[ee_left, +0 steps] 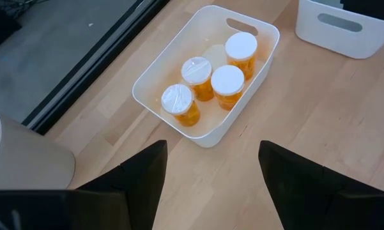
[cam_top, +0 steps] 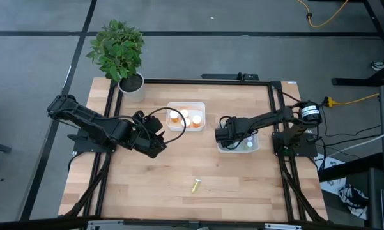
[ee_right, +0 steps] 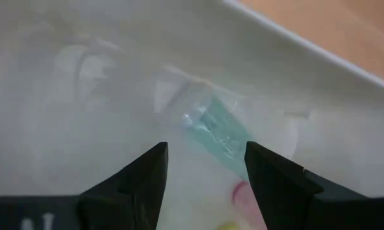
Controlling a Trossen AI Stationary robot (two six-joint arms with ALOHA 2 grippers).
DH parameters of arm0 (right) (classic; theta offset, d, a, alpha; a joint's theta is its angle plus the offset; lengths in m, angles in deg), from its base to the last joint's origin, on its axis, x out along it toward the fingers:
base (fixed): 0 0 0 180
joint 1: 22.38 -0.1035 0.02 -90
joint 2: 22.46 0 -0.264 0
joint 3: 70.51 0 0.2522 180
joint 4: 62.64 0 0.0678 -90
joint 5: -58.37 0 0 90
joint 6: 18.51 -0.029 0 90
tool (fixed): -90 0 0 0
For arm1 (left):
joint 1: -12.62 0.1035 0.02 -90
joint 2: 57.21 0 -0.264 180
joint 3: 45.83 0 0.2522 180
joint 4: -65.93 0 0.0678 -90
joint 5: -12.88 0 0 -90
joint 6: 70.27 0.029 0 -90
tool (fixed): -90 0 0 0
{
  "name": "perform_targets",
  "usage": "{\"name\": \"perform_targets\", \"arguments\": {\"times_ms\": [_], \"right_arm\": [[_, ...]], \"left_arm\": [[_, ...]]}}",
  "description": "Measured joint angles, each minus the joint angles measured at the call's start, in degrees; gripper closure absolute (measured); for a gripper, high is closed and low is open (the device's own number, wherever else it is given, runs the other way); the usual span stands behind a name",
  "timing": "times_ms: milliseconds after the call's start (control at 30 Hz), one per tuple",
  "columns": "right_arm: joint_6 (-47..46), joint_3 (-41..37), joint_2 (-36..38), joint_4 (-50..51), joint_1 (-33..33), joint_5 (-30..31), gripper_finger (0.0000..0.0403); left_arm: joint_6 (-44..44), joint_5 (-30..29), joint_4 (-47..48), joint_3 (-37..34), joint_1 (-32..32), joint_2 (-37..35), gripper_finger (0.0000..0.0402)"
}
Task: Pick and place medicine bottles into bin by pill shape (circle, oval)
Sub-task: Put the small blue pill bottle into the bottom white bin
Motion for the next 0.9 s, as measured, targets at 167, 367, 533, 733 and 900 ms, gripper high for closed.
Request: {"name": "perform_targets", "arguments": {"times_ms": [167, 367, 533, 733, 900], "right_arm": [[1.49, 1.9, -0.12, 0.09, 0.0, -1.21, 0.0194], [2.39, 2.39, -0.13, -0.57, 0.17, -1.59, 0.0194], [2.43, 2.14, -0.13, -1.09, 0.17, -0.92, 0.0194], [2.15, 4.79, -0.17, 2.2, 0.17, 0.23, 0.0194], [2.17, 6.4, -0.17, 5.6, 0.17, 1.19, 0.0194]], "left_arm": [[0.0, 0.0, 0.0, 0.0, 0.0, 0.0, 0.0159], [0.0, 0.0, 0.0, 0.0, 0.0, 0.0, 0.0159], [0.0, 0.0, -0.01, 0.0, 0.0, 0.0, 0.0159], [0.0, 0.0, -0.02, 0.0, 0.0, -0.01, 0.0159], [0.0, 0.0, -0.01, 0.0, 0.0, -0.01, 0.0159]]}}
